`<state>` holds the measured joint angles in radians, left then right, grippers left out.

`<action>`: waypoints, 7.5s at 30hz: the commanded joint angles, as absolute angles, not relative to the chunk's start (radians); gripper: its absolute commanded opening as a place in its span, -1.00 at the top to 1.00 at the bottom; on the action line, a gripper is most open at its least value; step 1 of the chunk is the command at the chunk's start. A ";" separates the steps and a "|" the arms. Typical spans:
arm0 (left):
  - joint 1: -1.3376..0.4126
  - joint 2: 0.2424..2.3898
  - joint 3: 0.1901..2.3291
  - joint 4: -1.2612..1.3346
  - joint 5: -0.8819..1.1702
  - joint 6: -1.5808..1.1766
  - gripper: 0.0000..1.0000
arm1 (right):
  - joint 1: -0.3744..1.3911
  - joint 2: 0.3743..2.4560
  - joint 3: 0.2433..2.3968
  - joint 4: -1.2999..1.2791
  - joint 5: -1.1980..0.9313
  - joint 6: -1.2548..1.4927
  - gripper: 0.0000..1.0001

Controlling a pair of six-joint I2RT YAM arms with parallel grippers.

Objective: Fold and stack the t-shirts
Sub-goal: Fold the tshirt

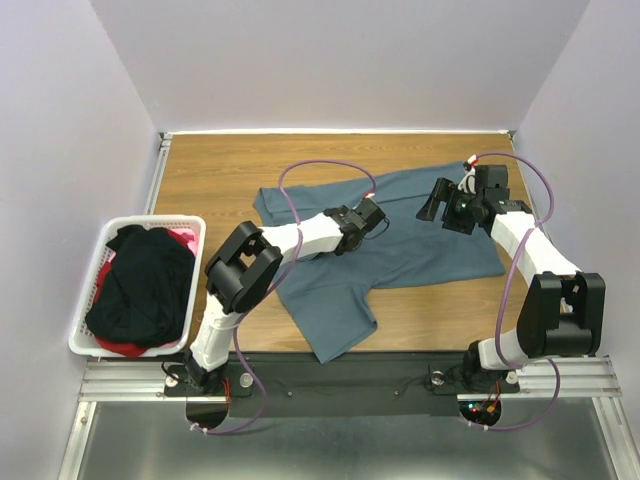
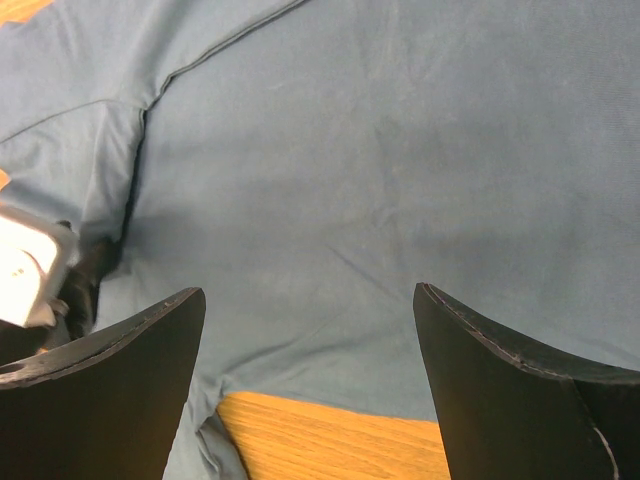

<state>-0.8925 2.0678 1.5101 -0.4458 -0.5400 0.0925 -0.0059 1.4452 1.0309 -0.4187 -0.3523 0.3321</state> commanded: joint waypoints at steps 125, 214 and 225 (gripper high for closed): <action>-0.683 1.718 1.306 -0.332 -0.054 -0.279 -0.23 | -0.003 1.401 1.012 -0.430 -0.359 0.328 -0.82; -0.569 1.712 1.114 -0.293 -0.095 -0.402 0.72 | -0.003 1.384 0.994 -0.429 -0.359 0.319 -0.82; -0.569 1.606 1.077 -0.362 -0.061 -0.454 1.00 | -0.003 1.367 0.985 -0.431 -0.350 0.319 -0.82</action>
